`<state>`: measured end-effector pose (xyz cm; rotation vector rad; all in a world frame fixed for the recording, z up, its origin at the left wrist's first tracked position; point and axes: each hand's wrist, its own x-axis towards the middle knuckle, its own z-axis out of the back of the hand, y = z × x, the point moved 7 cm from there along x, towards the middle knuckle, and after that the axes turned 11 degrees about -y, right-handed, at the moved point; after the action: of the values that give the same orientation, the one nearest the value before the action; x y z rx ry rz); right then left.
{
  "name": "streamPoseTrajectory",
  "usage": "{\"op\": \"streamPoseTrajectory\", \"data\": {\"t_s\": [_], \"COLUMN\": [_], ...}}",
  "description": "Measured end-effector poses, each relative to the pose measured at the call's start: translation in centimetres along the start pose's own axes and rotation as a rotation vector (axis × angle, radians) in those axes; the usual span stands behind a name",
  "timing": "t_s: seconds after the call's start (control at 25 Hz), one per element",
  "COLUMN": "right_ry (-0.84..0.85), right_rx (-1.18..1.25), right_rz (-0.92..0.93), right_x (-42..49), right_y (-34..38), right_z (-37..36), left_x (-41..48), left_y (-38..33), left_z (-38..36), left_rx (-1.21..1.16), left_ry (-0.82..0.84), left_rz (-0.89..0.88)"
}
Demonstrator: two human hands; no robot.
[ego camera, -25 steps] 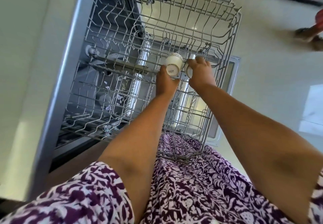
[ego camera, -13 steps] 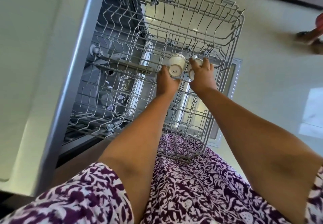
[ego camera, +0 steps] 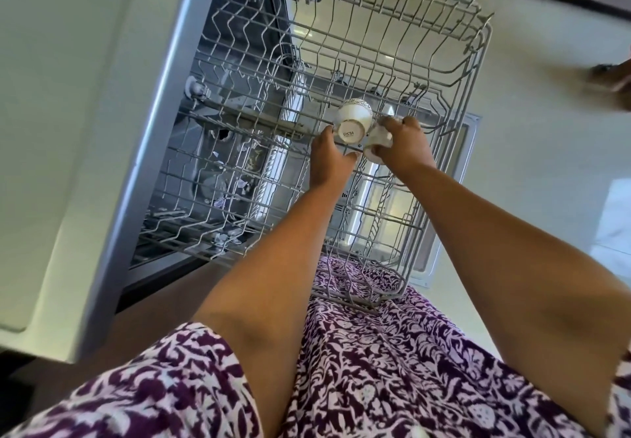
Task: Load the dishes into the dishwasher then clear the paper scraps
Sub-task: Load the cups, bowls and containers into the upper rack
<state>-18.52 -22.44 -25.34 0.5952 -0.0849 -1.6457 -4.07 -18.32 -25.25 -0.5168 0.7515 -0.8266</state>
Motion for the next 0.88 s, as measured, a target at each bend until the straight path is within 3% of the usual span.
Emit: {"op": "streamPoseTrajectory", "data": {"t_s": [0.24,0.36,0.44,0.52,0.88], "right_ry": [-0.168,-0.037,0.075,0.140,0.191], "right_rx": [0.661,0.937,0.939,0.908,0.519], "right_rz": [-0.301,-0.332,-0.331,-0.366,-0.332], "right_x": [1.3,2.3,2.9,3.3,4.1], "right_y": [1.7,5.5,8.2,9.7,10.0], "right_z": [5.6,4.9,3.2,1.2,-2.2], "left_x": [0.7,1.2,2.0,3.2,6.9], "left_y": [-0.4,-0.8,-0.8,-0.3,2.8], "left_z": [1.4,2.7,3.6,4.5,3.4], "left_rx": [-0.225,-0.563,-0.726,-0.734,-0.404], "left_ry": [-0.084,-0.165,-0.188,-0.202,-0.053], "left_rz": [0.022,0.143,0.199,0.199,0.285]}}
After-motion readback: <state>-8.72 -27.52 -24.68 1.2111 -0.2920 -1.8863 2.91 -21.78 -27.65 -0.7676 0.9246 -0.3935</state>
